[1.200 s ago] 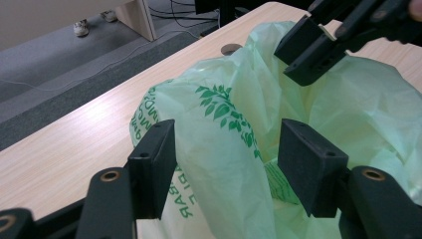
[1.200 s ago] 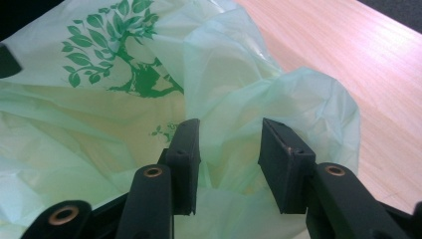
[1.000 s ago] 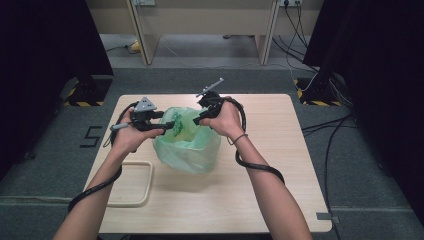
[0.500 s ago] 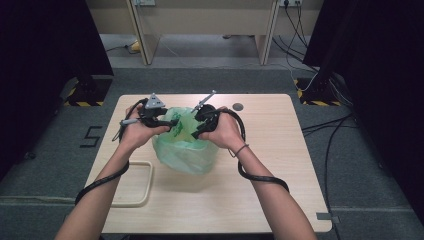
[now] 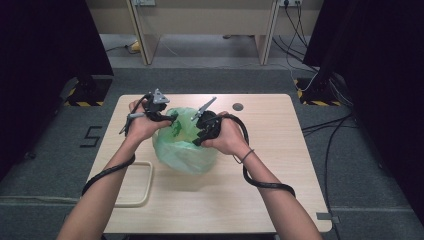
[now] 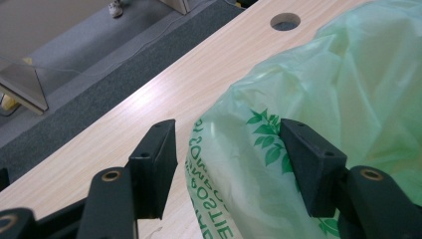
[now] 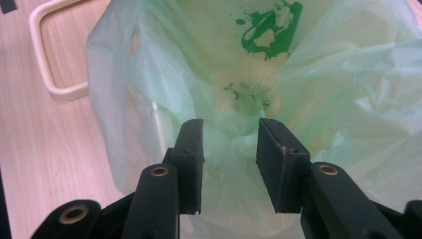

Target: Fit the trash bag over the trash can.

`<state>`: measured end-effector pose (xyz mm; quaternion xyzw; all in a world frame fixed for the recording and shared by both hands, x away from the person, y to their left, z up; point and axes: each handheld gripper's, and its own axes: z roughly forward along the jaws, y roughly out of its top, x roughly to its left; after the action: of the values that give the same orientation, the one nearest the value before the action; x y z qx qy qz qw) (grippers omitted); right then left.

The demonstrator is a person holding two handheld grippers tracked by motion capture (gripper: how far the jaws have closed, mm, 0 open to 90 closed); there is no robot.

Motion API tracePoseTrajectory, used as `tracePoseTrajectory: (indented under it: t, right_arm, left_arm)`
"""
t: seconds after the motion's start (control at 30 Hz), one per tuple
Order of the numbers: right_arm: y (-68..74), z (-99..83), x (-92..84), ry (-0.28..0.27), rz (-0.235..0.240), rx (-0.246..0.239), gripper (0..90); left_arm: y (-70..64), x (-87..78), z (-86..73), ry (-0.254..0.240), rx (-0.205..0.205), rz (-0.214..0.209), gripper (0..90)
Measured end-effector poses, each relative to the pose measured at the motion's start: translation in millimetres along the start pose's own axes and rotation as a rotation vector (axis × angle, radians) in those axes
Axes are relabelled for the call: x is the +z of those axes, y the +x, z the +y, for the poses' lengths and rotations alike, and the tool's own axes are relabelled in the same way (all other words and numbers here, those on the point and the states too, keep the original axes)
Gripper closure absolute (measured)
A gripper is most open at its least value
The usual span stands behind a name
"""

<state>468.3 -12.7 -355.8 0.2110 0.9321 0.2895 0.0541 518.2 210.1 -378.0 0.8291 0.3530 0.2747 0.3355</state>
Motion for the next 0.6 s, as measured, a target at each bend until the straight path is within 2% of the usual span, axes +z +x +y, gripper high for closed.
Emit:
tracePoseTrajectory:
  t: [0.1, 0.27, 0.33, 0.6]
  right_arm:
    - [0.0, -2.2, 0.3, 0.0, 0.003, 0.0, 63.5]
    - [-0.1, -4.4, -0.5, 0.001, 0.007, 0.001, 63.5]
    - [-0.7, -5.4, -0.3, 0.002, 0.011, 0.003, 63.3]
    - [-2.4, -7.2, -1.5, -0.006, 0.021, 0.017, 61.4]
  left_arm:
    - [3.5, 4.4, -0.3, 0.01, -0.027, 0.01, 40.5]
    - [8.0, 7.9, 0.4, 0.008, -0.029, 0.021, 40.5]
    - [8.0, 8.9, 0.7, 0.009, -0.049, 0.025, 40.4]
    - [10.5, 13.1, 2.4, 0.015, -0.054, 0.036, 40.3]
